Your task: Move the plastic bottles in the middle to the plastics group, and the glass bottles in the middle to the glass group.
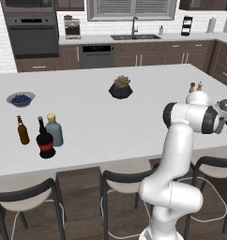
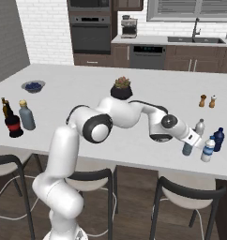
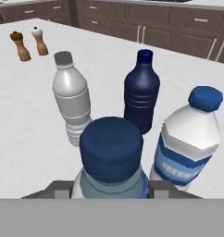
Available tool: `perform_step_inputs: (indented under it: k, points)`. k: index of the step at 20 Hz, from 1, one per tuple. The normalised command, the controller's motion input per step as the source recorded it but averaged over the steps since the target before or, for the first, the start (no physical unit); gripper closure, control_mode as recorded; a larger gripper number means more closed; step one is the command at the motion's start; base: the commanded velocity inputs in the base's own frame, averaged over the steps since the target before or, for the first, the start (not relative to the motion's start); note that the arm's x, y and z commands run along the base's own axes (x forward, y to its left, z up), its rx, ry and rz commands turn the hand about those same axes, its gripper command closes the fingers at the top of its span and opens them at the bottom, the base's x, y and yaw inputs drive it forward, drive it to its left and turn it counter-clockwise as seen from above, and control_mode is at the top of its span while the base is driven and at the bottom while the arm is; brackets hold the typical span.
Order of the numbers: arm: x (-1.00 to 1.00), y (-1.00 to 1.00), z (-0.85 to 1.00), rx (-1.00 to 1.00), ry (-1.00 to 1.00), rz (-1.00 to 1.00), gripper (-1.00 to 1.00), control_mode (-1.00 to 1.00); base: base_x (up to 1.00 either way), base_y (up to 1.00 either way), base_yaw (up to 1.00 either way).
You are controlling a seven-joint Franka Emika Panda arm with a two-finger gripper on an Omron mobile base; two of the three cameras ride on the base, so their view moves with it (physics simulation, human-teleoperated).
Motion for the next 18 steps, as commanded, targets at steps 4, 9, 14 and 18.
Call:
perform_step_inputs:
  k: [4, 9, 14, 18]
  points:
    - [0.0, 0.0, -0.14, 0.0, -0.03, 0.0, 1.0, -1.0, 0.0, 0.0, 0.0]
    - [0.0, 0.0, -0.06, 0.0, -0.03, 0.0, 1.0, -1.0, 0.0, 0.0, 0.0]
    - [0.0, 0.0, -0.11, 0.0, -0.04, 0.0, 1.0, -1.0, 0.0, 0.0, 0.0]
    - [0.0, 0.0, -0.19, 0.0, -0.02, 0.0, 1.0, -1.0, 0.0, 0.0, 0.0]
